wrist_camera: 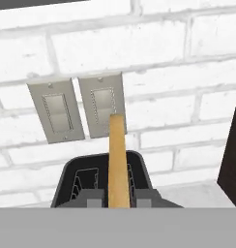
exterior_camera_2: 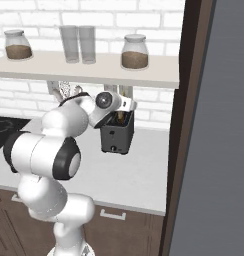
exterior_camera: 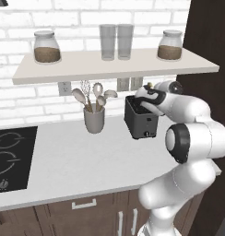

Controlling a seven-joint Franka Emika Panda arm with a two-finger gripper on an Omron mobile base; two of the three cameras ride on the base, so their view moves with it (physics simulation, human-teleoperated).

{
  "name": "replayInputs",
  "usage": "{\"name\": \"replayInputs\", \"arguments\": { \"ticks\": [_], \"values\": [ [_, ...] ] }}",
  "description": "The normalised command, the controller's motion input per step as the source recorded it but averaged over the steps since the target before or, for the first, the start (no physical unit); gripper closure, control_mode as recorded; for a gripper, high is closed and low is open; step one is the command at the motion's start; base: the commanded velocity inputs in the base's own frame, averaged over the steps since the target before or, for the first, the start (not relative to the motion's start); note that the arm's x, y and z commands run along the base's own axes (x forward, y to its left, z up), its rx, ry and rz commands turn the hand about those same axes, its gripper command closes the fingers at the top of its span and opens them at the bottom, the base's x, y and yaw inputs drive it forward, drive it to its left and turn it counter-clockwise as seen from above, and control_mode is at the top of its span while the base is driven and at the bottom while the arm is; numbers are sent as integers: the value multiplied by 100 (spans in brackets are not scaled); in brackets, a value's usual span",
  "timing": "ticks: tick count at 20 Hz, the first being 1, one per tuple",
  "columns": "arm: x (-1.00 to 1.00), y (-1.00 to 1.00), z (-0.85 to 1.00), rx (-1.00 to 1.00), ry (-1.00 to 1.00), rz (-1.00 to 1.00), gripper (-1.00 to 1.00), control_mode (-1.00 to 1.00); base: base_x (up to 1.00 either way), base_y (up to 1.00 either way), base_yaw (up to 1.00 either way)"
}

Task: Start the toaster. Once the lever pops up, take the bread to the plate on the dining counter.

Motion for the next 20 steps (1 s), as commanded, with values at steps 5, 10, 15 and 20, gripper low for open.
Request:
{"name": "replayInputs", "arguments": {
  "ticks": [5, 10, 15, 20],
  "values": [
    [-46, -1, 25, 8, -12, 0, 100, -100, 0, 0, 0],
    [-52, 7, 24, 2, -2, -1, 100, -100, 0, 0, 0],
    [-62, 15, 64, 0, 0, -9, 100, -100, 0, 0, 0],
    [-60, 12, 86, 0, 5, -15, 100, -100, 0, 0, 0]
  ]
}}
